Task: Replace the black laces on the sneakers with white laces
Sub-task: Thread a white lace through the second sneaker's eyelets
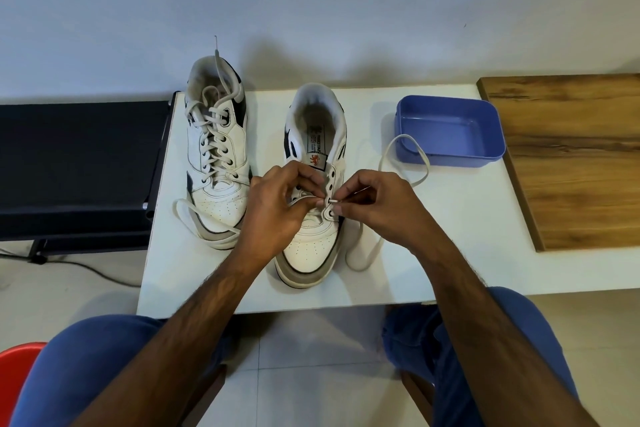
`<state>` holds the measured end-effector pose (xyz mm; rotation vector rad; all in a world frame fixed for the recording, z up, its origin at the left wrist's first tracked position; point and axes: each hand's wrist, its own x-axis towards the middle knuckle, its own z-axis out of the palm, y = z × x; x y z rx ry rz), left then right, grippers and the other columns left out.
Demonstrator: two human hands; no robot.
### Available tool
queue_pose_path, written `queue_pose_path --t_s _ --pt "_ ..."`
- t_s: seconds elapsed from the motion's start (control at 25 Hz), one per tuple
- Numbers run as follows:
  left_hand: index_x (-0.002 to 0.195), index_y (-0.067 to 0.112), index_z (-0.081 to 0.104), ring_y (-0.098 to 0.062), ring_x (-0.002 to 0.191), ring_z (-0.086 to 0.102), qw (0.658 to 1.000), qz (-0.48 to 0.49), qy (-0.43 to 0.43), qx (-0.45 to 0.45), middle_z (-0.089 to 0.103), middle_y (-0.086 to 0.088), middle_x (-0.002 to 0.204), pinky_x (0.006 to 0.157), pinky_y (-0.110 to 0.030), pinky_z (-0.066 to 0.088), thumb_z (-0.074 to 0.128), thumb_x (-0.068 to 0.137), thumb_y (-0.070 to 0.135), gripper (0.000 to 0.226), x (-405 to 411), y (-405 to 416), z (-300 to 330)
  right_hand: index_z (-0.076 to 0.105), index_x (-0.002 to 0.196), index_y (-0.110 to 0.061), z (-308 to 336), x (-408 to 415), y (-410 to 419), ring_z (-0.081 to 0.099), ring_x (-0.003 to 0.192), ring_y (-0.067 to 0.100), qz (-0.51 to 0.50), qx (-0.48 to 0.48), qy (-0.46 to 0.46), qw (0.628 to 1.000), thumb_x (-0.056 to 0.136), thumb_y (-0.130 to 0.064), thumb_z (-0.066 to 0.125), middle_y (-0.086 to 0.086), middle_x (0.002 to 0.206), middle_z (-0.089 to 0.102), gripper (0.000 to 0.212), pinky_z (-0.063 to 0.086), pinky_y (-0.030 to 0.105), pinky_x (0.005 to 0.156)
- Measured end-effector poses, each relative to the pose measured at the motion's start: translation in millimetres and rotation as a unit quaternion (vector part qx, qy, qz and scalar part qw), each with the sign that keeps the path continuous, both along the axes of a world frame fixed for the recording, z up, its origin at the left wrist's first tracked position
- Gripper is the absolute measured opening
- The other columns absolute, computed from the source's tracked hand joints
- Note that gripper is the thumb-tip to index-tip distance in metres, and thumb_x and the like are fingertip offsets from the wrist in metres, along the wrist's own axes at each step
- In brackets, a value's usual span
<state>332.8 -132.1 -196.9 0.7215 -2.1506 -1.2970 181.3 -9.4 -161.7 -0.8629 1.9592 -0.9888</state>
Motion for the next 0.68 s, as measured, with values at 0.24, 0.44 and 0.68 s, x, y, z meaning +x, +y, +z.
queue_pose_path --t_s 0.24,0.44,0.68 --pt "0.122 0.04 0.06 -0.011 0.099 0.054 0.986 -0.045 -0.062 -0.146 0.069 0.023 0.108 0.087 -0.041 0.038 0.075 0.086 0.04 0.039 10 -4 1 0.074 0.081 -0.016 0 6 -2 0.073 0.079 0.009 -0.008 -0.038 0.019 0.999 0.081 -0.013 0.083 -0.006 0.084 0.076 0.01 0.06 0.035 0.082" --pt "0.128 0.041 0.063 -0.024 0.137 0.03 0.957 -0.042 -0.138 -0.253 0.036 0.01 0.155 0.098 -0.039 0.024 0.068 0.077 0.059 0.055 10 -16 8 0.068 0.087 -0.001 1 -6 3 0.075 0.083 0.014 -0.034 -0.071 -0.051 0.996 0.086 -0.002 0.076 0.002 0.085 0.078 0.008 0.058 0.031 0.08" --pt "0.125 0.039 0.062 -0.019 0.145 0.02 0.961 -0.05 -0.148 -0.227 0.026 0.013 0.16 0.104 -0.042 0.016 0.075 0.071 0.054 0.058 10 -17 14 0.05 0.091 -0.005 18 -23 10 0.072 0.086 0.025 -0.187 -0.345 -0.377 0.839 0.103 0.0 0.044 0.01 0.085 0.072 0.014 0.059 0.035 0.084"
